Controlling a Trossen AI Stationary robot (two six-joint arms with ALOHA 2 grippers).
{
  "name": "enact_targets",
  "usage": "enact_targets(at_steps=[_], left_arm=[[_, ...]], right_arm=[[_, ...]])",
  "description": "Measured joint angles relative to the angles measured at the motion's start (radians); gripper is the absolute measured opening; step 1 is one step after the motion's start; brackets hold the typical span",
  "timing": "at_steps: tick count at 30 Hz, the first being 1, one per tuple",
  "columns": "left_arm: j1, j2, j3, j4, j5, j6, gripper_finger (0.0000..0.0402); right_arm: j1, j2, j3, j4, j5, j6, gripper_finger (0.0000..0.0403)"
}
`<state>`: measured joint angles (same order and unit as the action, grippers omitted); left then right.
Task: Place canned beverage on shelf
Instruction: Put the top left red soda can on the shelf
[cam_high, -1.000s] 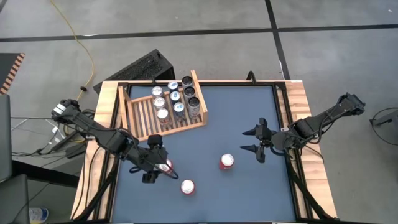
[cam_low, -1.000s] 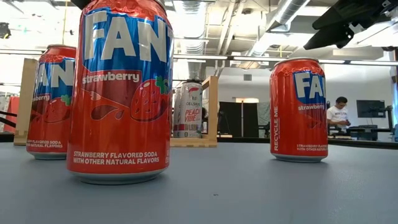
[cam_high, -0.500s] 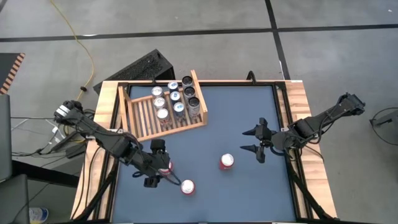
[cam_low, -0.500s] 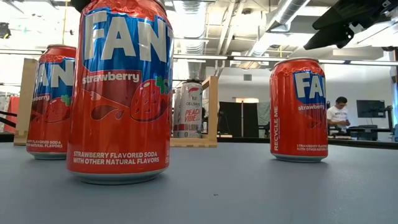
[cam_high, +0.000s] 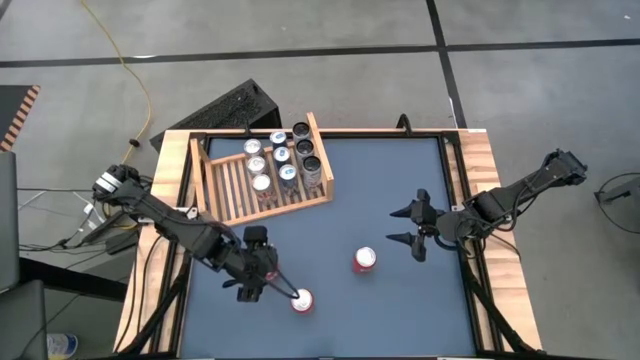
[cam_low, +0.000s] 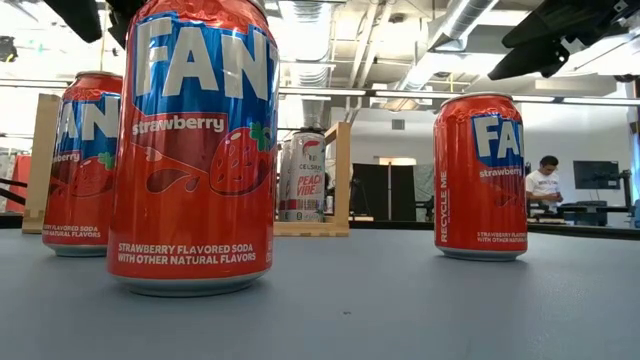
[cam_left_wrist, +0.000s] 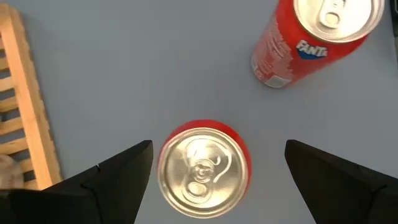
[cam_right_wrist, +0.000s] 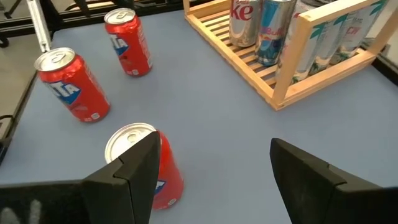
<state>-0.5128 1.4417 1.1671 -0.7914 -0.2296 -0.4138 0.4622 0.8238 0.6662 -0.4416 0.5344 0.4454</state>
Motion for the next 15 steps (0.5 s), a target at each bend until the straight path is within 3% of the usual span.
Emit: enact_targets(at_steps=[15], left_arm=[[0.008, 0.000, 0.000, -0.004, 0.042, -0.015, 0.0353]], right_arm=[[0.000, 0.000, 0.000, 0.001, 0.019, 0.000, 0.0276]])
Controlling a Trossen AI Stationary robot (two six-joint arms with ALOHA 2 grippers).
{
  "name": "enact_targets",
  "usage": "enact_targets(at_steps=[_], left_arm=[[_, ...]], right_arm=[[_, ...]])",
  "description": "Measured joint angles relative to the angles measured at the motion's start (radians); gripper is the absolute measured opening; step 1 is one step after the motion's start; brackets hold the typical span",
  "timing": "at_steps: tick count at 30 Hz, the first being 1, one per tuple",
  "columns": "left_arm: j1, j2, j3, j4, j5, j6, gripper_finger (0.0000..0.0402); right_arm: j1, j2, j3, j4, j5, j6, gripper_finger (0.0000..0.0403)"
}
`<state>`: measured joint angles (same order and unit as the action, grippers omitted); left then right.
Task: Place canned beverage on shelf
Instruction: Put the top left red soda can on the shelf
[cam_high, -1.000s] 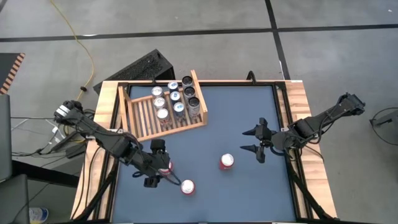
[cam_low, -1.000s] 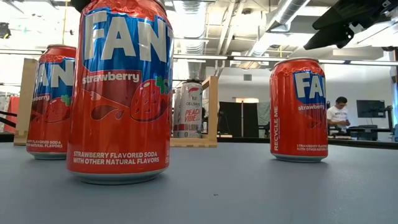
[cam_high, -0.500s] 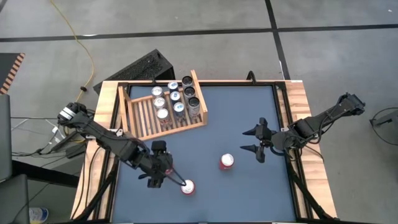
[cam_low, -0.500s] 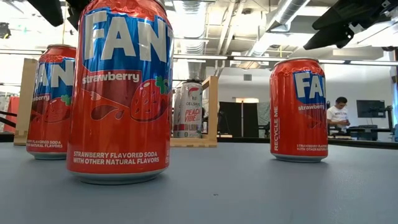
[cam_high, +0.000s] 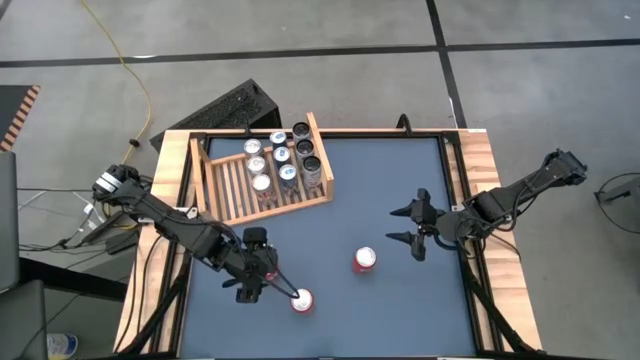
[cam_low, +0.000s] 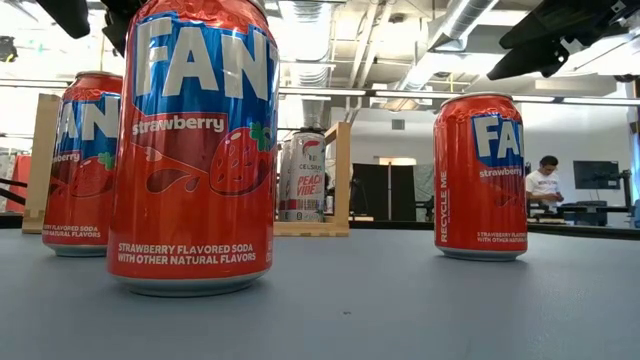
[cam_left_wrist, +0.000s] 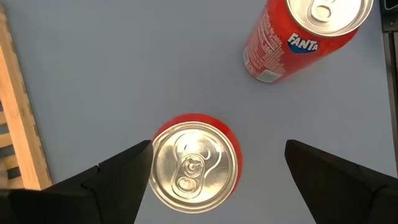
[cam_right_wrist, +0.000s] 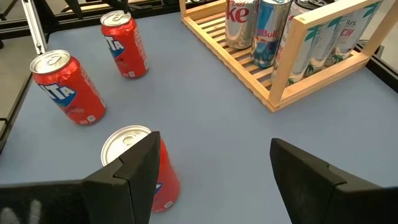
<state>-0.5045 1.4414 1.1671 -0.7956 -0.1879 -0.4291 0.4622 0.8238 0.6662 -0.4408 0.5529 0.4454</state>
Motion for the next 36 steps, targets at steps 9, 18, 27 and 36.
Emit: enact_targets(at_steps=[9, 18, 27, 36], left_arm=[[0.000, 0.000, -0.003, 0.002, 0.001, -0.004, 0.0353], [0.026, 0.000, -0.072, -0.002, -0.013, -0.020, 0.0353], [0.027, 0.000, -0.072, -0.002, -0.007, 0.049, 0.0331], [0.035, 0.000, -0.072, 0.007, 0.000, 0.078, 0.0257]], right_arm=[[0.000, 0.000, 0.000, 0.000, 0.002, 0.000, 0.0276], [0.000, 0.000, 0.000, 0.000, 0.002, 0.000, 0.0276], [0.000, 0.000, 0.000, -0.002, 0.002, 0.000, 0.0276], [0.000, 0.000, 0.000, -0.002, 0.002, -0.005, 0.0276]])
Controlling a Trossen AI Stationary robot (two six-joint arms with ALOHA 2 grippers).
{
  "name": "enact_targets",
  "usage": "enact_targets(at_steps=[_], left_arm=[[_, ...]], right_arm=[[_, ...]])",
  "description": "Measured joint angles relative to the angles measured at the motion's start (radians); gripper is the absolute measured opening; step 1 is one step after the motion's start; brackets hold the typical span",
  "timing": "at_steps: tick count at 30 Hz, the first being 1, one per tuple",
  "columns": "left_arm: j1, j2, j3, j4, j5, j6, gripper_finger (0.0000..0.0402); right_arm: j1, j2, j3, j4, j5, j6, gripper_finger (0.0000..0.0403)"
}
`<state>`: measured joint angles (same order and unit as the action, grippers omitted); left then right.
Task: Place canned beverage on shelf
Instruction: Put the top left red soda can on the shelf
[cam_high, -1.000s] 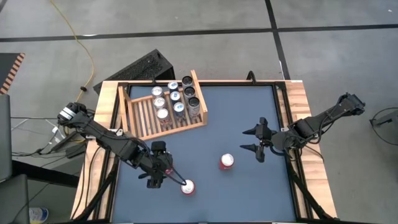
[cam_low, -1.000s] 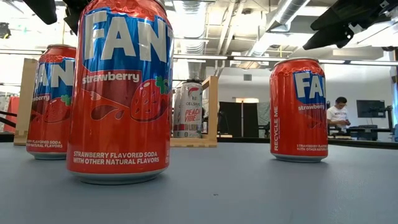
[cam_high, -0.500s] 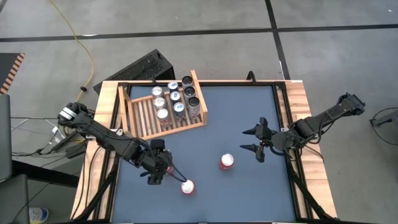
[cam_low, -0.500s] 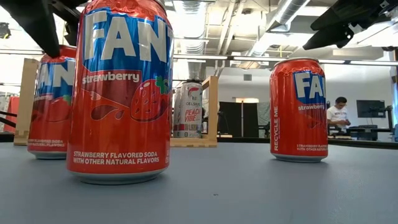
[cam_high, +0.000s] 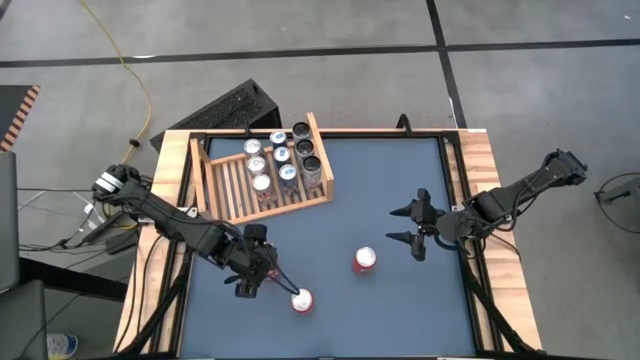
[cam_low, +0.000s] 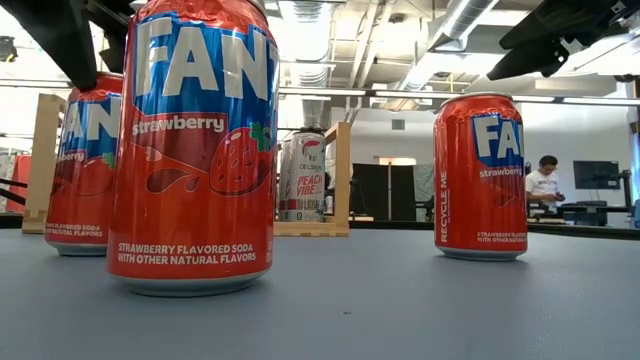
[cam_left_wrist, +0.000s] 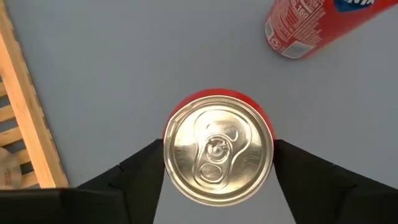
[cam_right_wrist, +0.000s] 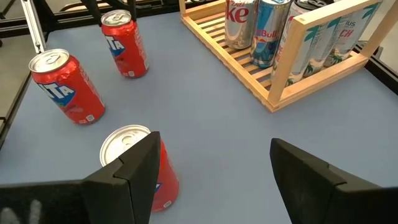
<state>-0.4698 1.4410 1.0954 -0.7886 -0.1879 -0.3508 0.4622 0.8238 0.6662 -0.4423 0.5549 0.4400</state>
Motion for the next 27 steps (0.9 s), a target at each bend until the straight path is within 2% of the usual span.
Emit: enact_targets(at_steps=[4, 11, 18, 20, 22, 27], left_arm=[[-0.002, -0.002, 0.000, 0.048, -0.001, -0.001, 0.0235], [-0.004, 0.000, 0.025, 0.050, -0.003, -0.019, 0.0232], [-0.004, 0.000, 0.086, -0.024, -0.029, -0.014, 0.0231], [-0.005, -0.005, 0.113, -0.073, -0.064, -0.002, 0.0231], [-0.005, -0.032, 0.122, -0.119, -0.113, -0.007, 0.0231], [0.007, -0.175, 0.124, -0.165, -0.119, -0.072, 0.0231]], right_arm=[[0.000, 0.000, 0.000, 0.000, 0.000, 0.004, 0.0276], [0.000, 0.000, 0.000, 0.000, 0.000, 0.005, 0.0276], [0.000, 0.000, 0.000, -0.010, 0.000, 0.005, 0.0276], [0.000, 0.000, 0.000, -0.012, 0.000, 0.005, 0.0276], [0.000, 0.000, 0.000, -0.014, 0.000, 0.005, 0.0276], [0.000, 0.001, 0.000, -0.014, 0.000, 0.005, 0.0276]])
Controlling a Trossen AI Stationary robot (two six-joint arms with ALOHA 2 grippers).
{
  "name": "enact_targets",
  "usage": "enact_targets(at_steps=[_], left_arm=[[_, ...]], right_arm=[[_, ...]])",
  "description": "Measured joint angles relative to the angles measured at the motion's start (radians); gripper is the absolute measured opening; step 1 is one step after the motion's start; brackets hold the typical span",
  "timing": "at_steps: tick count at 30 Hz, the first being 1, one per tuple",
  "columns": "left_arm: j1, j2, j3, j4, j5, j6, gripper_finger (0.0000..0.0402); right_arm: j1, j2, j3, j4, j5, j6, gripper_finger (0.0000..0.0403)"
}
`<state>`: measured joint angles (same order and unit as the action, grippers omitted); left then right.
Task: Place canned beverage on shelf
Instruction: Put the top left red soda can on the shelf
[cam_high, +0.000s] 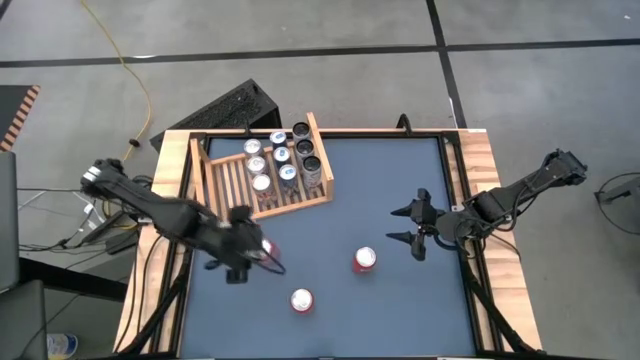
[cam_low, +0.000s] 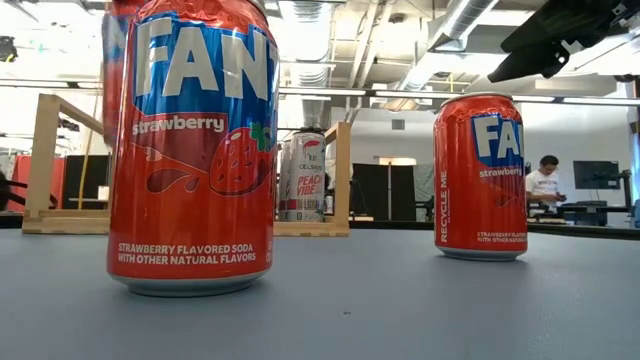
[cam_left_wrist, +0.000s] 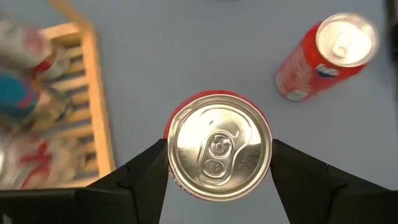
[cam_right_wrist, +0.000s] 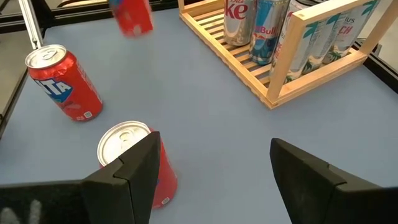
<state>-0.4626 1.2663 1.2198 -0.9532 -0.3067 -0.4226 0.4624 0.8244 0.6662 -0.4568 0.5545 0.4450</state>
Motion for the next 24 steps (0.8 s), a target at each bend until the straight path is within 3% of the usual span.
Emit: enact_targets(at_steps=[6, 10, 19, 24], left_arm=[[0.040, -0.198, 0.001, -0.142, -0.137, -0.151, 0.0231], [0.084, -0.281, 0.001, -0.190, -0.190, -0.168, 0.0229], [0.311, -0.320, 0.000, -0.243, -0.179, -0.071, 0.0229], [0.469, -0.317, 0.000, -0.240, -0.078, 0.041, 0.0229]], right_arm=[[0.000, 0.000, 0.000, -0.003, 0.000, -0.007, 0.0276], [0.000, 0.000, 0.000, -0.004, 0.005, -0.008, 0.0276], [0.000, 0.000, 0.000, -0.012, 0.020, -0.011, 0.0276], [0.000, 0.000, 0.000, -0.040, 0.020, -0.011, 0.0276]])
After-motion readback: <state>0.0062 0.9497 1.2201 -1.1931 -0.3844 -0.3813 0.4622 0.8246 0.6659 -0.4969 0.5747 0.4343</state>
